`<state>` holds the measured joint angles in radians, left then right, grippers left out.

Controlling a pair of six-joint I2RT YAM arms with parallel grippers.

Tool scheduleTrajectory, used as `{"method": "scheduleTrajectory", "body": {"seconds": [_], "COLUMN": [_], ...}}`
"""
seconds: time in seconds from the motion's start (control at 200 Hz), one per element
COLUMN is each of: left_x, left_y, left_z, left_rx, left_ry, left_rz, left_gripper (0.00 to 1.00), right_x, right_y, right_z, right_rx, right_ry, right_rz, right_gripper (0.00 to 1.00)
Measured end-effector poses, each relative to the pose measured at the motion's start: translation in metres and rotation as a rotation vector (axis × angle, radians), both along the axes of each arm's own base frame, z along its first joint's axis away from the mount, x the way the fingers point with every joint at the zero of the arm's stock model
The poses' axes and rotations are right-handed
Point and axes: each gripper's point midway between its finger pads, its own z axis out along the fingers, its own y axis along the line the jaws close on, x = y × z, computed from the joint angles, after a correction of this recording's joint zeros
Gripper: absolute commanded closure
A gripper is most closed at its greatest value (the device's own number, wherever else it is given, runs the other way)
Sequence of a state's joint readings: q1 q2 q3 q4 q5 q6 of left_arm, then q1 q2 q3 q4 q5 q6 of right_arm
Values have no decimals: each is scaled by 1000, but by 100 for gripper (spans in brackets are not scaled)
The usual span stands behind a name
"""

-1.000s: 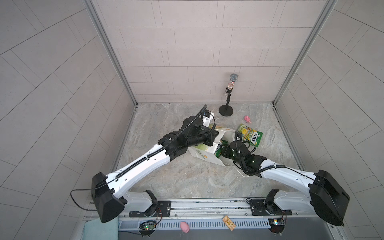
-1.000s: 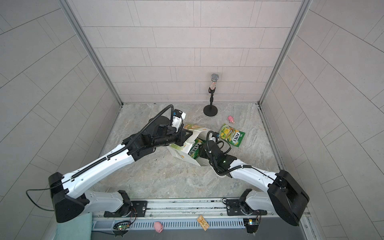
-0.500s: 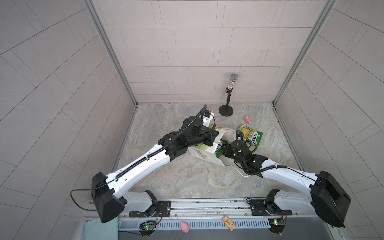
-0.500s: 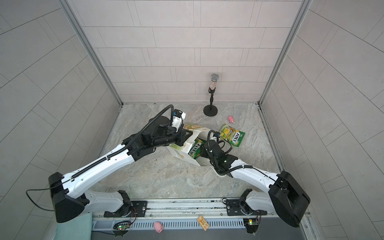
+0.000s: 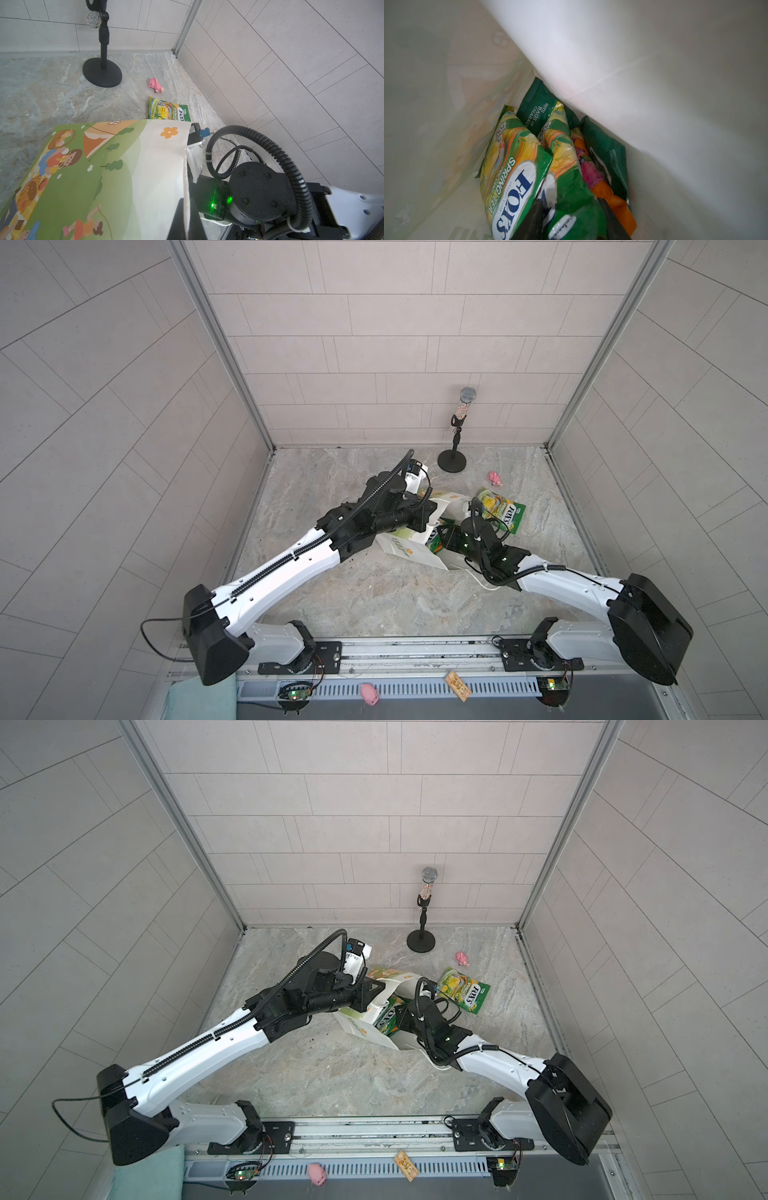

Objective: Take the snacks out of the paper bag
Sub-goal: 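Reach the right gripper deeper into the bag and grasp a green FOX'S packet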

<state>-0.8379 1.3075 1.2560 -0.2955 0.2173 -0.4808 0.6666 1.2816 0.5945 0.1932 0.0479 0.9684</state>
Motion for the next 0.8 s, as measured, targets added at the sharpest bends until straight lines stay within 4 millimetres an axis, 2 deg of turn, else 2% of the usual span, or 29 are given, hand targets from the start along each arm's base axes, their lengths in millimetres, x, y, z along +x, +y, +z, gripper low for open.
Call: {"method": "scheduleTrajectory", "body": {"seconds": [0.195,0.335,0.435,0.801], "left_x": [0,0,0,5], "left_y": [0,0,0,4], "left_z": [0,0,0,0], "left_rx": [0,0,1,11], "left_ry": [0,0,0,-13], "left_rz": [0,0,1,36], "left_gripper": [100,100,100,100], "right_x": [2,3,4,3], "right_y": [5,7,10,8], "right_z": [-6,-9,-6,35], "right_rx": [7,10,20,-1], "right_ry": [11,15,10,-54], "right_rz": [15,22,32,70], "right_gripper": [65,88,100,100]}}
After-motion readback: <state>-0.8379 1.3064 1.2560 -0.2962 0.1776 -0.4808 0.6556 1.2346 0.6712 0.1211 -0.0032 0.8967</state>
